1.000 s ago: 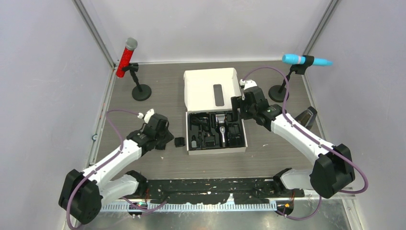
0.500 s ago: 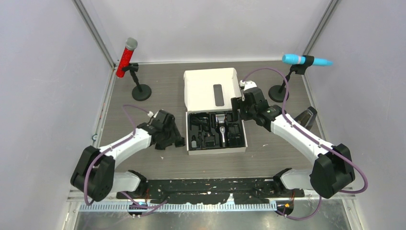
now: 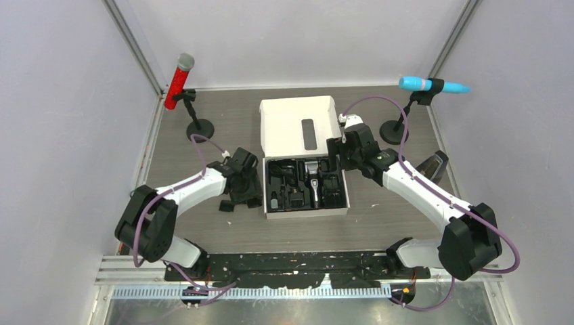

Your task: Sort the hair-cutting tools

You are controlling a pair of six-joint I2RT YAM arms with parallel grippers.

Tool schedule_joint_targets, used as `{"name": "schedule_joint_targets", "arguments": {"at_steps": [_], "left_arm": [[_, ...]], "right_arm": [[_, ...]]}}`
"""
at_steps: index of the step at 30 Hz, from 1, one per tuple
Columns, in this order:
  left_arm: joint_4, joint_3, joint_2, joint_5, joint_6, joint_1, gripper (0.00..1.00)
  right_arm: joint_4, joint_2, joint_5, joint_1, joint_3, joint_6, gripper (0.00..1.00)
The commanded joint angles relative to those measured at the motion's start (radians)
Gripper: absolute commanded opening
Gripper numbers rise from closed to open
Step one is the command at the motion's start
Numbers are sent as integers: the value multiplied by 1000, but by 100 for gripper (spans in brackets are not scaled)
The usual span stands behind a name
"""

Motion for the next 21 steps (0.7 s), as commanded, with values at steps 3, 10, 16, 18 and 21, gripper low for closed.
{"name": "schedule_joint_targets", "arguments": {"at_steps": [3, 10, 16, 18, 21], "left_arm": [[-53, 63, 58, -43, 48, -34, 60], [-74, 92, 132, -93, 53, -68, 60], [-124, 146, 188, -149, 65, -102, 60], [-153, 172, 205, -170, 66, -118, 59], [-156, 169, 206, -178, 59, -121, 57]], "right_arm": [[44, -14, 4, 1, 4, -1, 81], [45, -16, 6, 1, 0, -1, 81], [49, -11, 1, 0, -3, 0, 81], [49, -12, 2, 1, -5, -1, 81], [49, -16, 4, 1, -6, -2, 81]]}}
